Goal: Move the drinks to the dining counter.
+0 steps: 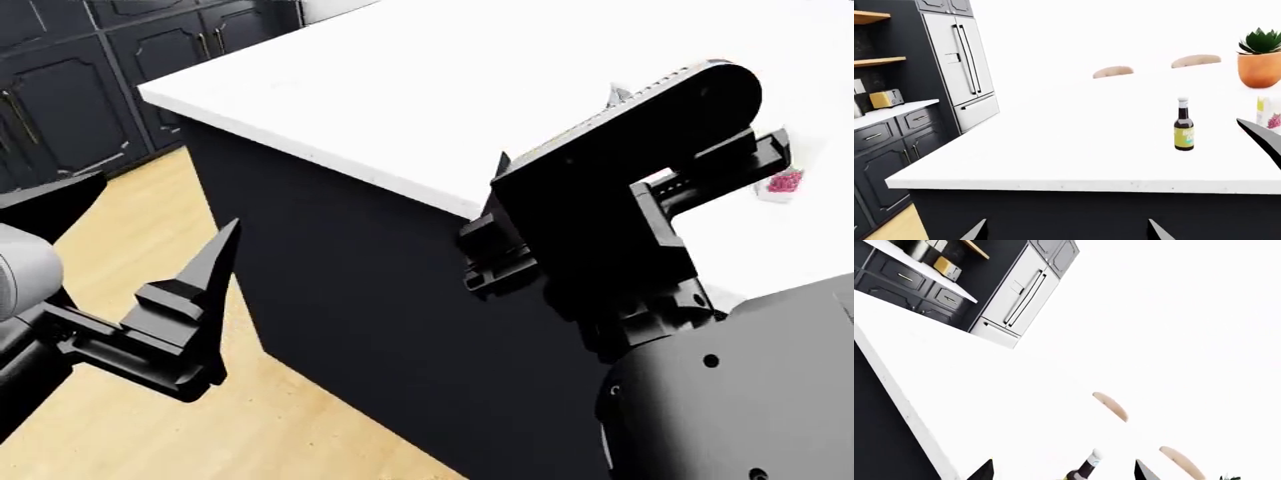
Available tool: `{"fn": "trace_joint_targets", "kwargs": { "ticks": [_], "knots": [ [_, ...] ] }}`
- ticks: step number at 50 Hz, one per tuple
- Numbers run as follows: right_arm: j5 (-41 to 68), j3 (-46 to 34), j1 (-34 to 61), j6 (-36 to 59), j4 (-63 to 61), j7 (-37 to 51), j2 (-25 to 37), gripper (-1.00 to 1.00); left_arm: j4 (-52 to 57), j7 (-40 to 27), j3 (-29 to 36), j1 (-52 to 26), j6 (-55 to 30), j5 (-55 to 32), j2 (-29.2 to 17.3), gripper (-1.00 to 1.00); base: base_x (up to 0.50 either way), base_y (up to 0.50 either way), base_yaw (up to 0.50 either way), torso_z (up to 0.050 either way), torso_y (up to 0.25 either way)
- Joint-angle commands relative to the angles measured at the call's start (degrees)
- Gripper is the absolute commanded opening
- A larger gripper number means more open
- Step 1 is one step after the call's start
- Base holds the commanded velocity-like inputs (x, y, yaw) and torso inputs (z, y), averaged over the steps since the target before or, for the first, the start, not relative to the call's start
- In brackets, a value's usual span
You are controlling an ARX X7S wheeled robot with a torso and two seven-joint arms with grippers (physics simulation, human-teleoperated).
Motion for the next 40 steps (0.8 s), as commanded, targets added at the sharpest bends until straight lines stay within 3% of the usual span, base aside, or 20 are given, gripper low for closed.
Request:
{"fn": "trace_joint_targets", "kwargs": {
  "ticks": [1, 40],
  "knots": [
    [-0.4, -0.2, -0.1, 0.0, -0.5, -0.2, 0.1, 1.00, 0.0, -0.2, 0.3, -0.4, -0.2, -0.1, 0.1, 1.00, -0.01, 0.00, 0.50, 0.000, 0.000],
    [-0.2, -1.6, 1.5, 2.2, -0.1, 0.7, -1.1, 1.00, -0.5, -0.9, 2.5, -3.6, -0.8, -1.1, 0.3, 1.00, -0.06, -0.05, 0.50, 0.000, 0.000]
  ]
}}
